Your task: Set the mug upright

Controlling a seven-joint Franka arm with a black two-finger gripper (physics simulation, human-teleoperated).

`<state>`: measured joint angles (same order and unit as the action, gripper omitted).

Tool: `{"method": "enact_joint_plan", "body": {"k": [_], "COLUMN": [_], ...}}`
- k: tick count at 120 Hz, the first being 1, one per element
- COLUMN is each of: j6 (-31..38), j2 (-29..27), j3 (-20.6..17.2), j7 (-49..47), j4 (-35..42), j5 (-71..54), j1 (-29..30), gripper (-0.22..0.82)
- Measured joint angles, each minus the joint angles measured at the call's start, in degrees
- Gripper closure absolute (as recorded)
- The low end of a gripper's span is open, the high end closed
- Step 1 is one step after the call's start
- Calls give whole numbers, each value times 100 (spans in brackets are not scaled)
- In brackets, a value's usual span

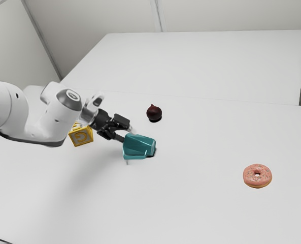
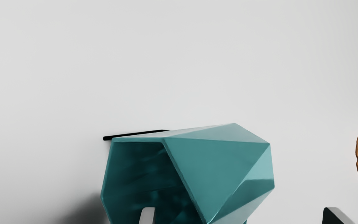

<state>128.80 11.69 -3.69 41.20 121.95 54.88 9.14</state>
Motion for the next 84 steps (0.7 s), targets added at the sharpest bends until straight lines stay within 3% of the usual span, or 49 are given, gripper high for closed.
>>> {"method": "enact_joint_plan", "body": {"k": [60,84], "j6": [-44,-133], "j2": [287,412], "j3": [-3,-6], "j7": [1160,1521], "j4": [5,22], "j5": [1428,1745], "j1": [-24,-73], "gripper": [2,7]}}
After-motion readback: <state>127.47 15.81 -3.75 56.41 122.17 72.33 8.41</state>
